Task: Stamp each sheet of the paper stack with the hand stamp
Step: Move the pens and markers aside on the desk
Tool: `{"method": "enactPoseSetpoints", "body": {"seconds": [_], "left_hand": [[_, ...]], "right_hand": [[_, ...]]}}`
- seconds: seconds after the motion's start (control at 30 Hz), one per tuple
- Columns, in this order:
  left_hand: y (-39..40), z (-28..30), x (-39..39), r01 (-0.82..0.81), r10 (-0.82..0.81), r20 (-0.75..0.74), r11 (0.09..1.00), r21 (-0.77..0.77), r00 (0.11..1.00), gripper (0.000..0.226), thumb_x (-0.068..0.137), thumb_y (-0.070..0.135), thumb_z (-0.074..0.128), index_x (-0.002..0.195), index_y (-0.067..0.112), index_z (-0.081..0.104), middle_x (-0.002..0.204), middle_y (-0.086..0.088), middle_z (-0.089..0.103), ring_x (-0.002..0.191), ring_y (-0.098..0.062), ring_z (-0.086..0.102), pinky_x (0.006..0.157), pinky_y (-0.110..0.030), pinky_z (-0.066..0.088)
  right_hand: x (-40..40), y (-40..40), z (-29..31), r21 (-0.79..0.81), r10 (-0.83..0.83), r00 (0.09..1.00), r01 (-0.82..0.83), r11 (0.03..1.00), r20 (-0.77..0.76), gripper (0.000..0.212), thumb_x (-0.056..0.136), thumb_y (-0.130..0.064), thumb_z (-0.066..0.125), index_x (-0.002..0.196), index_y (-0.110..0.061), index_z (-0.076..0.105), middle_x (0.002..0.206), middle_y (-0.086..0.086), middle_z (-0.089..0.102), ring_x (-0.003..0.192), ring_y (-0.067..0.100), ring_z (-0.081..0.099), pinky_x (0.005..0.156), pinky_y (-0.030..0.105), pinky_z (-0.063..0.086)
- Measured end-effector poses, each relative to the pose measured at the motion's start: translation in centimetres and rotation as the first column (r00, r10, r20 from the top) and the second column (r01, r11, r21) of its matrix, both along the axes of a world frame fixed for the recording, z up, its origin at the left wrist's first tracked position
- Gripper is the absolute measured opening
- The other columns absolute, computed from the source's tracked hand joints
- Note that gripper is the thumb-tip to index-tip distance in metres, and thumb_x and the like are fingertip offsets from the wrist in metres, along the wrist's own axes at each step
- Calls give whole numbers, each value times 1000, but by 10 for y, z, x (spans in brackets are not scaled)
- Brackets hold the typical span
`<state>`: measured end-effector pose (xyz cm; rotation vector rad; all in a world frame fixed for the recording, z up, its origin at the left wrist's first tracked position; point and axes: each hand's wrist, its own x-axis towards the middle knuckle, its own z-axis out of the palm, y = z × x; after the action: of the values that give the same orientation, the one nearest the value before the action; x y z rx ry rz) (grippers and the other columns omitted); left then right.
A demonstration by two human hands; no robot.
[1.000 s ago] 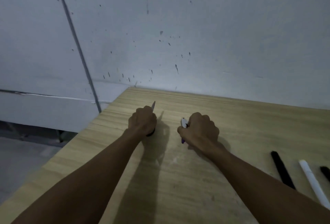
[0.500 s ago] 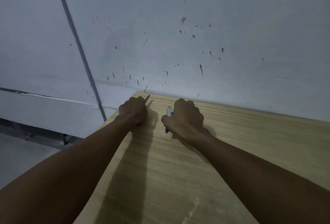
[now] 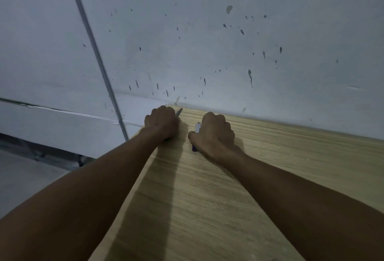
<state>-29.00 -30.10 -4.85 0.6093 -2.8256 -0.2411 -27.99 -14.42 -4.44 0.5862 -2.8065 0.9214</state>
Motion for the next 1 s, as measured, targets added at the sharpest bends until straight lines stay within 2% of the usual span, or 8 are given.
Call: {"method": "enactPoseSetpoints", "body": {"seconds": [0.1,0.23,0.33,0.4,0.5,0.63,0.77,1.0], "left_hand": [[-3,3,2,15,-15,41,1000,3,999,30,96,37,49,82,11,52,106,-13,61,98,-30,57,77,-39,44],[-3,10,13,37,-34,-42,997,68,999,38,99,36,43,105,4,63,113,-11,61,106,-31,57,87,-43,47],[2,15,27,121,-98,-258,990,77,961,28,94,20,48,77,4,64,90,-13,64,85,-30,61,75,-42,52],[10,17,36,147,-99,-332,982,121,938,24,89,21,54,72,7,64,82,-11,66,78,-29,63,70,-40,54],[30,15,40,169,-114,-263,966,197,958,35,80,40,63,84,7,69,92,-13,68,86,-29,65,74,-40,55],[56,7,34,136,-119,-131,982,133,984,49,70,61,66,82,15,53,91,-9,56,82,-26,56,62,-33,42],[56,5,30,126,-110,-131,985,118,985,43,71,43,71,66,23,34,80,-1,45,70,-19,47,51,-27,32],[38,9,25,61,-53,-101,995,76,993,35,77,39,67,84,18,41,76,1,38,64,-18,43,59,-32,37]], "right_hand": [[-2,-5,0,-6,14,1000,-14,1000,-10,23,74,-27,67,82,-13,50,94,7,59,86,31,61,62,32,42],[-6,-10,2,-3,-9,1000,9,1000,5,35,81,-41,69,80,-13,49,92,7,57,84,29,60,62,33,43],[-12,-4,6,-108,-39,991,54,993,130,32,83,-37,63,70,-11,49,80,6,56,76,28,61,56,29,40],[-13,7,7,-169,-33,979,68,983,202,24,81,-28,62,73,-6,57,80,11,60,73,27,62,52,27,39],[-8,23,6,-249,-19,975,76,966,222,21,75,-15,61,79,3,71,80,18,70,76,30,67,59,31,49],[-5,42,3,-246,-99,974,149,958,204,17,76,-1,59,82,-9,73,88,8,69,80,22,65,72,37,59],[-4,63,2,-165,-118,979,146,975,168,13,73,-9,60,75,-17,70,85,3,67,77,20,64,69,31,54],[6,80,0,-89,-80,987,93,992,137,12,70,-16,65,80,-22,69,81,-6,64,77,17,63,67,29,51]]}}
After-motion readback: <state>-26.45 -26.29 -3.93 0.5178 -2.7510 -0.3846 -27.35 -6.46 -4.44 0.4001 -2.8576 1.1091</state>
